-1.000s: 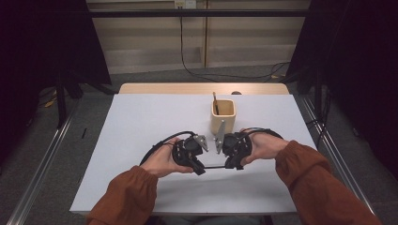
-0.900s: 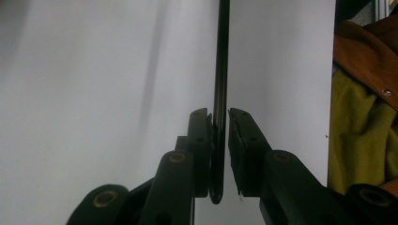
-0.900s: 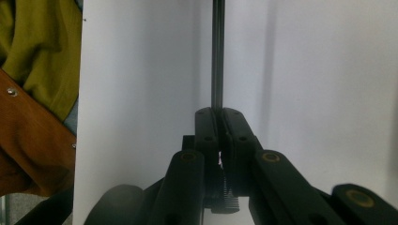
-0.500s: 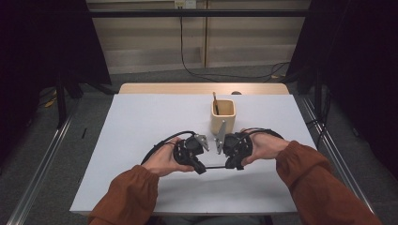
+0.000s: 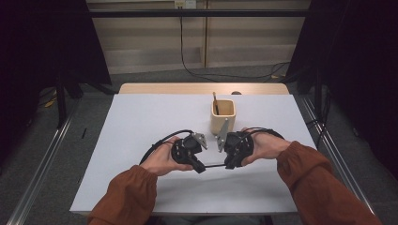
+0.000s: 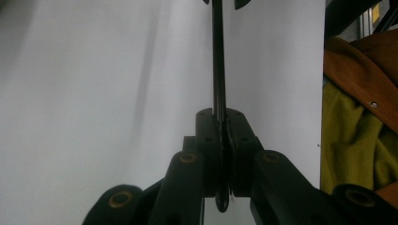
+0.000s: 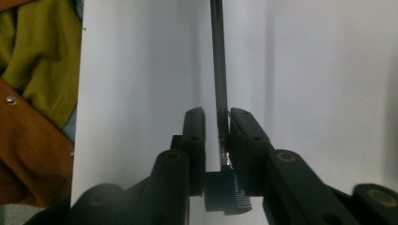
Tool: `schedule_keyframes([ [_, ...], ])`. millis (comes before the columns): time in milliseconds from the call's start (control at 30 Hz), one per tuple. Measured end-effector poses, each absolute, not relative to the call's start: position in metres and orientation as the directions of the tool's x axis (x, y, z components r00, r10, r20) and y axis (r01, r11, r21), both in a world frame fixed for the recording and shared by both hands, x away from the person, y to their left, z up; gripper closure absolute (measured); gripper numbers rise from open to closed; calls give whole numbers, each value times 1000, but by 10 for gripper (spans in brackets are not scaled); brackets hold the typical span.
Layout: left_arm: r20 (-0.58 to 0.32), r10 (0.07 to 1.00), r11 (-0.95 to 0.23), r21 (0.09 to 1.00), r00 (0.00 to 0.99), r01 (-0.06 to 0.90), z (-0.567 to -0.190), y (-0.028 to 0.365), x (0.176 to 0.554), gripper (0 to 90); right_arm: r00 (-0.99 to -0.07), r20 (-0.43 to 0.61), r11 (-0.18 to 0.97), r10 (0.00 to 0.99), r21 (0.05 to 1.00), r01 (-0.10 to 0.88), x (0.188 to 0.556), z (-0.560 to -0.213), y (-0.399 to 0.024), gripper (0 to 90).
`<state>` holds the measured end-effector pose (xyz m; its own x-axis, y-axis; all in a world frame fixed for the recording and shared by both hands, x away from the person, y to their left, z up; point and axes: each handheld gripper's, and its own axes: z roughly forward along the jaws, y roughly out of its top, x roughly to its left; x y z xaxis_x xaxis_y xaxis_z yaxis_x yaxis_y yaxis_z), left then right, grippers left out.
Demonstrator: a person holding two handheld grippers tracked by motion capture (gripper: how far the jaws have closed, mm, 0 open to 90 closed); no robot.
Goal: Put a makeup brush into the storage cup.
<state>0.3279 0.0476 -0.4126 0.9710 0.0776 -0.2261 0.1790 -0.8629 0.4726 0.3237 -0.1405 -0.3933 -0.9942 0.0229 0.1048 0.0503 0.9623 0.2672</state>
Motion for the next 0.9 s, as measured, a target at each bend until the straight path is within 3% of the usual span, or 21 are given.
schedule_keyframes([
  [133, -235, 73, -857, 483, 969, 182, -412, 47, 329, 857, -995, 97, 955, 25, 291, 52, 325, -395, -142, 664],
  [533, -228, 87, -848, 494, 970, 192, -410, 52, 328, 856, -993, 102, 929, 66, 356, 98, 327, -393, -143, 302],
  [900, -223, 92, -843, 502, 970, 195, -406, 58, 329, 856, -990, 69, 895, 122, 423, 140, 329, -388, -146, 115],
])
